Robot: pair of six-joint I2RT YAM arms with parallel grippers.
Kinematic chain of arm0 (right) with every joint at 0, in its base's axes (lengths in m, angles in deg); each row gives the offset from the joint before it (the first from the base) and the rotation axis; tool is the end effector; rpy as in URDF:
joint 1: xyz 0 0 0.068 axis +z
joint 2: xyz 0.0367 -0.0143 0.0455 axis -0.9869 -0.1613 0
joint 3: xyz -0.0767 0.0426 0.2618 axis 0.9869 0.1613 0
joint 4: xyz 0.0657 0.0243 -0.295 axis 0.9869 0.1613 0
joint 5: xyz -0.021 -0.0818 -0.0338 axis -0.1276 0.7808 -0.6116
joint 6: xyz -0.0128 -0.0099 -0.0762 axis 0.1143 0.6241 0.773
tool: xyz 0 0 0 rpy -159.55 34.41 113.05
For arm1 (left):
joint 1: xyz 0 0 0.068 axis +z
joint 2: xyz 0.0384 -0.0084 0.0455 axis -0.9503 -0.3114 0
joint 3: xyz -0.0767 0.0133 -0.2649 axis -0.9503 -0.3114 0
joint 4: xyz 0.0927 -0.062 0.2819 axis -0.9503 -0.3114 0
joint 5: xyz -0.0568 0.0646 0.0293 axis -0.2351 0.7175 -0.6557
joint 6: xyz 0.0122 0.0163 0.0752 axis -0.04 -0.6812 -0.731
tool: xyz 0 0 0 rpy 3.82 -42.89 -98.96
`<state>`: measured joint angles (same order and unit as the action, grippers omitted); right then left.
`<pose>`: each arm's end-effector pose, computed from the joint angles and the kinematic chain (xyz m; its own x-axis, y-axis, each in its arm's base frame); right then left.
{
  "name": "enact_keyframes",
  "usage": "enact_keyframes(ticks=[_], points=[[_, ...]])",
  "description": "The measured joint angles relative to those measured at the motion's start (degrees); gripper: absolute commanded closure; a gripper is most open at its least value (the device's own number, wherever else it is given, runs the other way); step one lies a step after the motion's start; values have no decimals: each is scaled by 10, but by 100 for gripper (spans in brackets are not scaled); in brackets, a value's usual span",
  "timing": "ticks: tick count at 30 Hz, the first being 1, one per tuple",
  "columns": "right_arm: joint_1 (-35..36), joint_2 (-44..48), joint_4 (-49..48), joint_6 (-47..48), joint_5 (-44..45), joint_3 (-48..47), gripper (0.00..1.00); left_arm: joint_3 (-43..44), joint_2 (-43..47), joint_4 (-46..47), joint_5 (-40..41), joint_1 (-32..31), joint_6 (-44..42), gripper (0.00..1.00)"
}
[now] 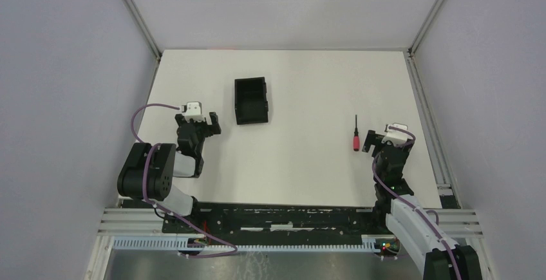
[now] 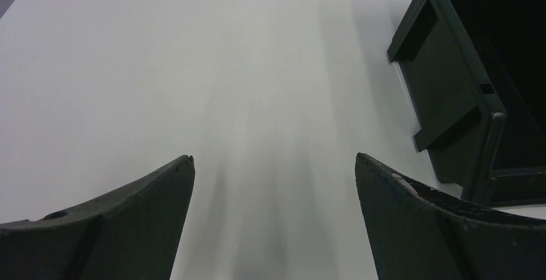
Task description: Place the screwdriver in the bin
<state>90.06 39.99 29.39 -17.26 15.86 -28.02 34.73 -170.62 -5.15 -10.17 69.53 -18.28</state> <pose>0.2099 0.0026 0.1249 -0.2016 0.0550 -0.9779 0.3312 0.9435 -0.0152 0.2841 -0.0065 0.0928 -0.1735 -0.0258 -0.9845 -0.0392 0.9990 -0.0193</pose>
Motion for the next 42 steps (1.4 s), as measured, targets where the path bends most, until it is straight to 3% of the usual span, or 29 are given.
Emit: enact_keyframes(ticks=[6, 9, 14, 17, 19, 26, 32, 35, 39, 40, 42], points=[[0, 0, 27, 7, -16, -22, 2, 0, 0, 0, 0, 0, 0, 0], [-1, -23, 86, 10, -49, -97, 2, 0, 0, 0, 0, 0, 0, 0], [-1, -168, 274, 16, -118, -386, 6, 0, 0, 0, 0, 0, 0, 0], [-1, -322, 424, 27, -161, -653, 9, 0, 0, 0, 0, 0, 0, 0], [-1, -352, 455, 30, -170, -694, 11, 0, 0, 0, 0, 0, 0, 0], [-15, -462, 561, 26, -223, -665, 22, 0, 0, 0, 0, 0, 0, 0], [-20, -559, 573, 23, -242, -599, 31, 0, 0, 0, 0, 0, 0, 0], [-27, -566, 567, 20, -247, -554, 47, 0, 0, 0, 0, 0, 0, 0], [-35, -569, 548, 17, -278, -527, 94, 0, 0, 0, 0, 0, 0, 0], [-36, -570, 544, 19, -282, -527, 100, 0, 0, 0, 0, 0, 0, 0], [-39, -573, 551, 22, -282, -532, 100, 0, 0, 0, 0, 0, 0, 0]])
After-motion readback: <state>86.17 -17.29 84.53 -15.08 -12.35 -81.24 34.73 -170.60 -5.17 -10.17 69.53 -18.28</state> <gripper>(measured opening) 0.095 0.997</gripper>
